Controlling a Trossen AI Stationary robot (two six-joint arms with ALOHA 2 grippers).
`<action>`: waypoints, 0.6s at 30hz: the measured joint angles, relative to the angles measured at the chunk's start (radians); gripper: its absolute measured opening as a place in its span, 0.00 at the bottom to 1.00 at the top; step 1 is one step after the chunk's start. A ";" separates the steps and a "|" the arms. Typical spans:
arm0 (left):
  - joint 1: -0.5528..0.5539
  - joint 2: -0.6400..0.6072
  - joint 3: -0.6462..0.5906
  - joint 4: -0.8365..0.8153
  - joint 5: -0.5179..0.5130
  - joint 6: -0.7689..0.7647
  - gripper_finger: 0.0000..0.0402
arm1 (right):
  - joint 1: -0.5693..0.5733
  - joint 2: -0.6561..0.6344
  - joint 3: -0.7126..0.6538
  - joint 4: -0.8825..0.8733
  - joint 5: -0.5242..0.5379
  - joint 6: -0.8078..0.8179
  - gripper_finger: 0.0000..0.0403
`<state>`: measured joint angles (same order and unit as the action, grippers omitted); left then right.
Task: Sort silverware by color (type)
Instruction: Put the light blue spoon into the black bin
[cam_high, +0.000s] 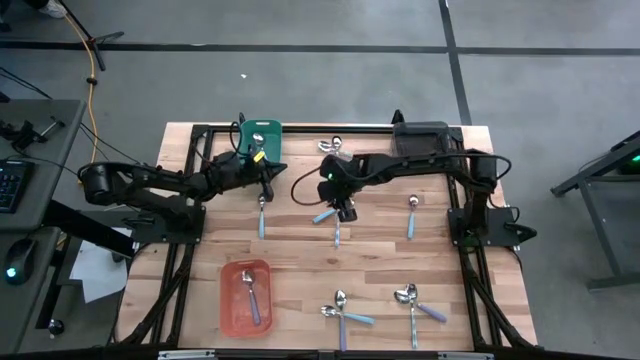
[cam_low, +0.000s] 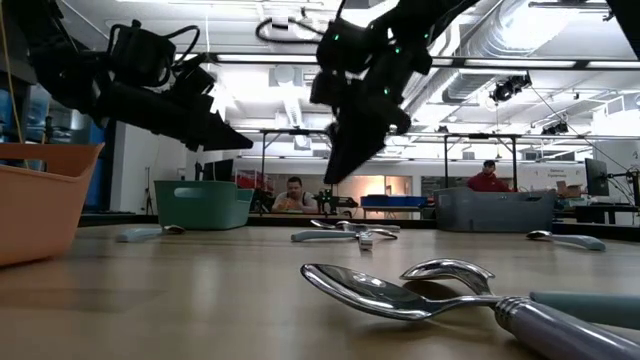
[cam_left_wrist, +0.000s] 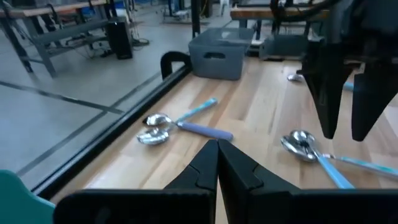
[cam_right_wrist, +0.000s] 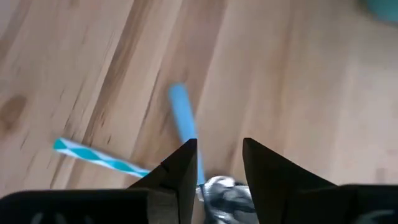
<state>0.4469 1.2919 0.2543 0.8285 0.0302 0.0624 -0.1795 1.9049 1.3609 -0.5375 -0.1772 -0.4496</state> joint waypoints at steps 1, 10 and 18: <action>-0.001 0.000 0.000 -0.009 0.002 0.001 0.00 | 0.007 0.013 0.000 -0.005 0.001 0.000 0.28; -0.006 0.000 0.000 -0.023 0.017 0.028 0.00 | 0.070 0.096 -0.002 0.001 0.104 -0.005 0.38; -0.031 0.000 0.000 -0.025 0.017 0.047 0.00 | 0.071 0.149 -0.001 0.039 0.143 0.022 0.36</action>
<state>0.4156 1.2919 0.2543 0.8034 0.0471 0.1092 -0.1081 2.0534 1.3596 -0.4982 -0.0341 -0.4281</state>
